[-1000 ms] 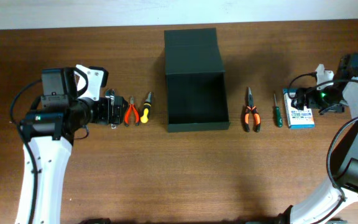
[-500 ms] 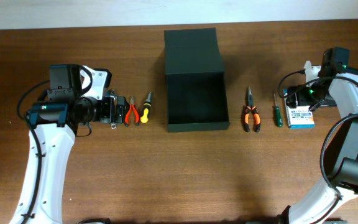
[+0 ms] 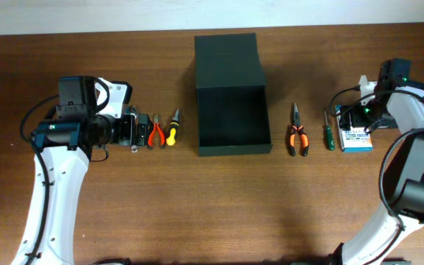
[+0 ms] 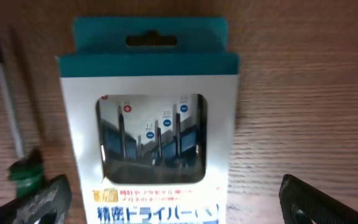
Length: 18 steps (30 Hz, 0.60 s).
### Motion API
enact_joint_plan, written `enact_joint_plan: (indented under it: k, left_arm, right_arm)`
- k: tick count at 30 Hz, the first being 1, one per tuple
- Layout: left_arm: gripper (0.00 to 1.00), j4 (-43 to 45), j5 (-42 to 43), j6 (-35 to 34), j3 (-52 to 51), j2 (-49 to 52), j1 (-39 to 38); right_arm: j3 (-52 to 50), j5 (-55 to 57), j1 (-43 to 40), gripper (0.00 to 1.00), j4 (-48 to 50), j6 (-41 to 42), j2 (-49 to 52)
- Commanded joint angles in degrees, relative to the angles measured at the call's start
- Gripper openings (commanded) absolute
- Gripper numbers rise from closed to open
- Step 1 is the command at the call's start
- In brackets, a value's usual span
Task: Pack container
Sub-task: 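Grasp the screwdriver set package with the right gripper and lift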
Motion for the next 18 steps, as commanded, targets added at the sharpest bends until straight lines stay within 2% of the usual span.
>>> enact_joint_plan:
  k: [1,10,18]
  left_arm:
    - [0.99,-0.07,0.07,0.9,1.07,0.13,0.33]
    - [0.99,-0.07,1.11,0.9,1.07,0.13,0.31]
    - [0.99,-0.07,2.64,0.9,1.07,0.13,0.31]
  right_arm:
    - [0.79,0.17,0.11,0.99,-0.11,1.66,2.4]
    - [0.79,0.04,0.11,1.0,-0.52,1.68,5.2]
    - [0.79,0.04,0.11,0.91,-0.37,1.68,5.4]
